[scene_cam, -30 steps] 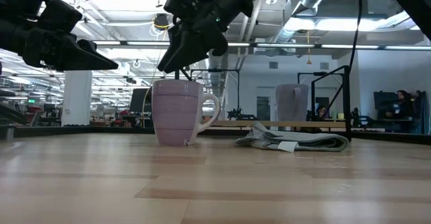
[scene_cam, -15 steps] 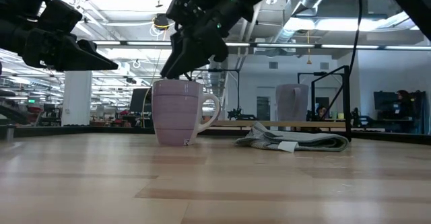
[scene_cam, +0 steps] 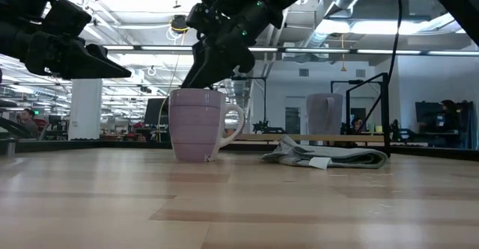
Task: Stack small to large cups/mugs on shelf
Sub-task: Put the top purple mug on the shelf
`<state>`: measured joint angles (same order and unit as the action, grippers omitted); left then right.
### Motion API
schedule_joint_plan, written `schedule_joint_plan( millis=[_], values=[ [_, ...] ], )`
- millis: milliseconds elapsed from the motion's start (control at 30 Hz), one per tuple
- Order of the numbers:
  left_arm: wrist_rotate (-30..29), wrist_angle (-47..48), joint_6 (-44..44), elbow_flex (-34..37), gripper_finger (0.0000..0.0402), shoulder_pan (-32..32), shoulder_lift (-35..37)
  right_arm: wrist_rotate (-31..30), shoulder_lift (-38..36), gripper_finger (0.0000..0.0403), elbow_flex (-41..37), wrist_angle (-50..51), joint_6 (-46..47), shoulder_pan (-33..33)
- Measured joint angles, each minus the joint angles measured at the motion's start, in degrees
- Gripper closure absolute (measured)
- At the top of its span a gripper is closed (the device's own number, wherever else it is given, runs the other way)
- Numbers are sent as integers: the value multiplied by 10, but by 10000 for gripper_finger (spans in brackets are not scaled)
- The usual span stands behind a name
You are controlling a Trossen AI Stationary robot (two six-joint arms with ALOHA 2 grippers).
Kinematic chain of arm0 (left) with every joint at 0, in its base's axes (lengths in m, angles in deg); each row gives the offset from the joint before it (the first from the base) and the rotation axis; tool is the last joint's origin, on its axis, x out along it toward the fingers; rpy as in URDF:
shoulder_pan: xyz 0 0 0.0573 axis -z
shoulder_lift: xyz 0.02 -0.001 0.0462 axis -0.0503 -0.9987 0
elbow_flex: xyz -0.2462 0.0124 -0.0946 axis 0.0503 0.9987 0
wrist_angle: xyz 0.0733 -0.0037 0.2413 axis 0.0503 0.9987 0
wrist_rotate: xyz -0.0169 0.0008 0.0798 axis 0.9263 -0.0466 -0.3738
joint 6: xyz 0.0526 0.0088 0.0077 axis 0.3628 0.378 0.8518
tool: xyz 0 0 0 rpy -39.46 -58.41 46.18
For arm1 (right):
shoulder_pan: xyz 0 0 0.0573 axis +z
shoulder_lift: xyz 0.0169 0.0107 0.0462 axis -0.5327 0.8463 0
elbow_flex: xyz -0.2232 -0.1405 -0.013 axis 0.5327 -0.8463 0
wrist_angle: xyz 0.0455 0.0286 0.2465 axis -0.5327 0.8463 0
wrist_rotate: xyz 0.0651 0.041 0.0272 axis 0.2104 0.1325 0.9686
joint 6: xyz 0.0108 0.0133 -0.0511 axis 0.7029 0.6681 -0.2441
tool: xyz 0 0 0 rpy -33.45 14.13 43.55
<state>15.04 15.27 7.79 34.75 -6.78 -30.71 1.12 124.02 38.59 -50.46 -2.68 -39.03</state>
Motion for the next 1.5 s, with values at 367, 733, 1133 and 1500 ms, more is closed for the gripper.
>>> schedule_joint_plan(
  millis=[367,733,1133,1500],
  values=[
    [-2,0,0,0,203,0,0,10,17,164,1,-10,12,0],
    [-1,0,0,0,203,0,0,44,42,164,-1,-6,30,-7],
    [0,1,3,0,203,0,0,44,47,195,0,-14,26,-8],
    [0,1,3,1,203,0,0,43,47,334,16,8,29,-8]
  ],
)
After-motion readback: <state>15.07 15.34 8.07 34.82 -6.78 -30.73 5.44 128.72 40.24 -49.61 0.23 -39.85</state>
